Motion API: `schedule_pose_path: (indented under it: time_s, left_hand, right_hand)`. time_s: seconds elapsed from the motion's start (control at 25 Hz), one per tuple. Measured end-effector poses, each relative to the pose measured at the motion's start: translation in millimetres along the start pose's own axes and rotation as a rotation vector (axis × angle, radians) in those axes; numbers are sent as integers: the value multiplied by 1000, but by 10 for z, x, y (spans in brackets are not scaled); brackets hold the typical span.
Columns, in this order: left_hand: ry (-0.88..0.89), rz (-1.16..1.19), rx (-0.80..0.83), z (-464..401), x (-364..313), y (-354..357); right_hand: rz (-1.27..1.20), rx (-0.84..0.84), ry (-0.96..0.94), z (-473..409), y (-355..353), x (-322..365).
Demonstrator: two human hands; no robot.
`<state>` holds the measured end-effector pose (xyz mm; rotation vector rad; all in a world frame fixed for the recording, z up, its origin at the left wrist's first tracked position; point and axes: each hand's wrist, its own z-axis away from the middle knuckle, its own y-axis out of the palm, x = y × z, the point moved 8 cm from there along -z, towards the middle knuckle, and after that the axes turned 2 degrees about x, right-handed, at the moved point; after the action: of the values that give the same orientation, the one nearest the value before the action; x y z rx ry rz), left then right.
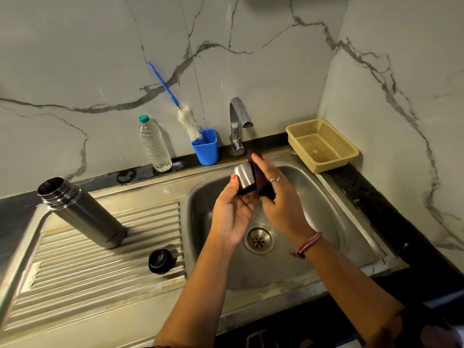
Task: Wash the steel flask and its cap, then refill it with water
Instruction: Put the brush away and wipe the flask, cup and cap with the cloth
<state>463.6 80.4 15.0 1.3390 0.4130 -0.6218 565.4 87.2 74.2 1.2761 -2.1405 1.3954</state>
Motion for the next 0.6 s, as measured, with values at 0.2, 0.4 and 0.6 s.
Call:
schedule_pose_path:
  time_s: [0.2,0.4,0.6]
  left_hand:
    - [-17,7,-21,0,-6,18]
    - [38,-152,-38,7,-13,70]
    - [26,-190,-25,-40,4,73]
  right_hand:
    - [-21,46,-93,48,68,44]
    - [-360,112,173,35,143,-190]
    - [-119,52,23,91,155,-42]
